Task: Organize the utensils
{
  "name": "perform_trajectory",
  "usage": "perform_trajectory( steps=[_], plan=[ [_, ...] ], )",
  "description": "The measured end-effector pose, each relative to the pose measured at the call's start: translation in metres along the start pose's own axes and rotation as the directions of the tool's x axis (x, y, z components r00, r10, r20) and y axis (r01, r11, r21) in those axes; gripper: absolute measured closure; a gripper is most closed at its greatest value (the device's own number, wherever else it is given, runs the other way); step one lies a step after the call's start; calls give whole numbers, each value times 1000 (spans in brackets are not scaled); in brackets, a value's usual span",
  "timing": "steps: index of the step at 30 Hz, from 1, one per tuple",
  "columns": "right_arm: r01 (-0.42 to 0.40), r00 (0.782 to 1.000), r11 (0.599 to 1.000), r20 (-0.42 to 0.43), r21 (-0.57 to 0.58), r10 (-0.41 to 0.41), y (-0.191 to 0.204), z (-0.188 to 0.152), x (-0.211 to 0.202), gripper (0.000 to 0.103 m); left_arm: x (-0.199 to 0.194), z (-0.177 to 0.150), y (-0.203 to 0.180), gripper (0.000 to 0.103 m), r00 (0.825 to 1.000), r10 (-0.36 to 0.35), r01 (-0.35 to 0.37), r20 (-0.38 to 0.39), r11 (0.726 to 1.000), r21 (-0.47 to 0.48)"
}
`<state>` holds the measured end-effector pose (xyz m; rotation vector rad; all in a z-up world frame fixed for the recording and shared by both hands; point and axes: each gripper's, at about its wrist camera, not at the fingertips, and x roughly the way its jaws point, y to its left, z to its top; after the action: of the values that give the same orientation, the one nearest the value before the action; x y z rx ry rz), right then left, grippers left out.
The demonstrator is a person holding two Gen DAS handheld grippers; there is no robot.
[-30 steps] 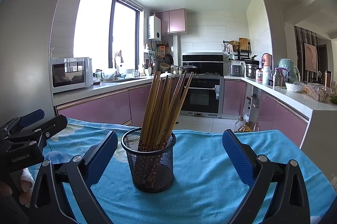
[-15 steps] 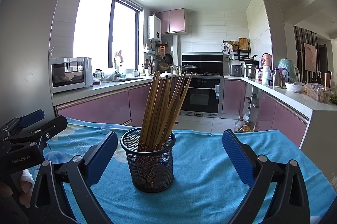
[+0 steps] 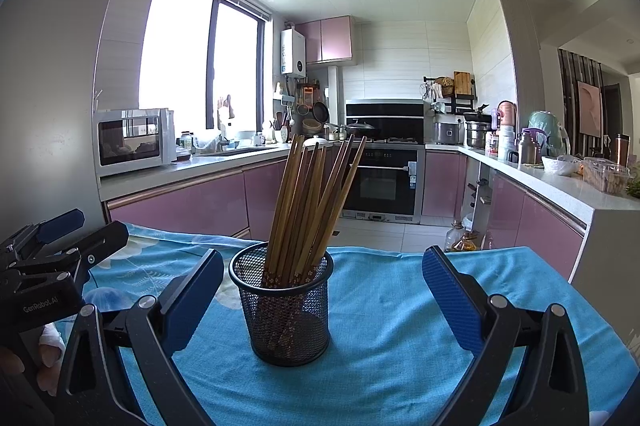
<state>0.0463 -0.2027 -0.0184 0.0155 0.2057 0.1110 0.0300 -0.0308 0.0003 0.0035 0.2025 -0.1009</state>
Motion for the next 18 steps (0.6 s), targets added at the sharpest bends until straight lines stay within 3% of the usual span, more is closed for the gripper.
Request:
perform_trajectory(
  steps=[18],
  plan=[
    [-1,1000,1000,2,0,1,1,0,1,7,1,-2,0,6,1000,0,0,1,1000,3]
  ],
)
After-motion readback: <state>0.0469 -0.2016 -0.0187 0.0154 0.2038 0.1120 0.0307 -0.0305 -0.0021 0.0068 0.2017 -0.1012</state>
